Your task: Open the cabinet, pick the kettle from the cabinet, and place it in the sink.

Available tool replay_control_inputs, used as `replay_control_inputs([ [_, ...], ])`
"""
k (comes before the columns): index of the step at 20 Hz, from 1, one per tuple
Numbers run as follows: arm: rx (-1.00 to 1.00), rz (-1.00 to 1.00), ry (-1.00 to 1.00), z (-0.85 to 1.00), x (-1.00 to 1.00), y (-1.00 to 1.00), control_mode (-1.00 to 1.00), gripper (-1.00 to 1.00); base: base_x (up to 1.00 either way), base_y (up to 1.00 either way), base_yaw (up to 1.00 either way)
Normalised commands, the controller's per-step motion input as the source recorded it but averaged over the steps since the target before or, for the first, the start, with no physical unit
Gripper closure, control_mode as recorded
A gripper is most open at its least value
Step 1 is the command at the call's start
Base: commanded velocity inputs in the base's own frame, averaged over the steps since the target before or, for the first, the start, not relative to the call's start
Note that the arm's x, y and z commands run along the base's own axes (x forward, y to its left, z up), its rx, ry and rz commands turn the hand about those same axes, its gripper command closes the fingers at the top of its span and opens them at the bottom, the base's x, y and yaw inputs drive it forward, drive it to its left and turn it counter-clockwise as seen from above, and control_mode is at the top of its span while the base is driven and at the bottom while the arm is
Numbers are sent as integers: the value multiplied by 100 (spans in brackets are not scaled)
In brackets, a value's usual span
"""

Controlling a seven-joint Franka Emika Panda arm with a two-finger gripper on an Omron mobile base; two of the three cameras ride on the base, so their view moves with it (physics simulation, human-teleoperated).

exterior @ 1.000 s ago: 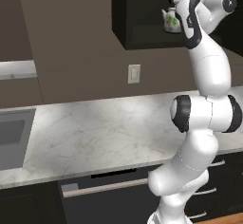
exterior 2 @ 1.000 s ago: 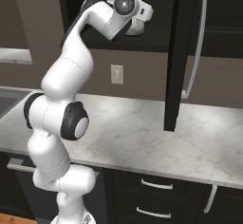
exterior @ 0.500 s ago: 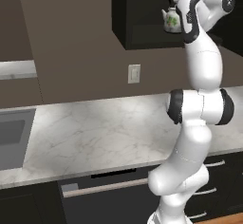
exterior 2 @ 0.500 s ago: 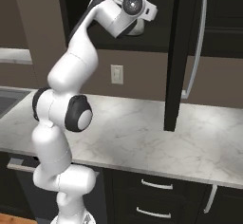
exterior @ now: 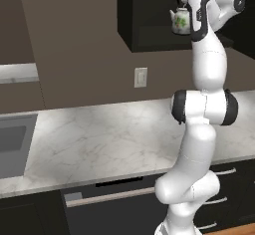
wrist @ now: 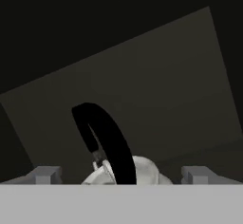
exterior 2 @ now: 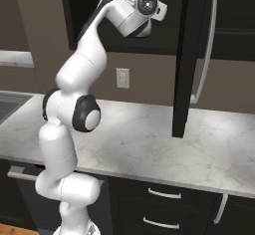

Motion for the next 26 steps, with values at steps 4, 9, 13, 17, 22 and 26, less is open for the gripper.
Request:
replay_control_inputs([
  [4, 0, 5, 0, 0, 24, 3, -100, -100, 0, 0, 0],
  [9, 0, 5, 0, 0, 21, -5, -100, -100, 0, 0, 0],
  [13, 0, 5, 0, 0, 17, -3, -100, -100, 0, 0, 0],
  [17, 0, 5, 0, 0, 12, 0, -100, -100, 0, 0, 0],
  [22, 0, 4, 0, 0, 3, 2, -100, -100, 0, 0, 0],
  [26, 0, 2, 0, 0, 0, 2, -100, 100, 0, 0, 0],
])
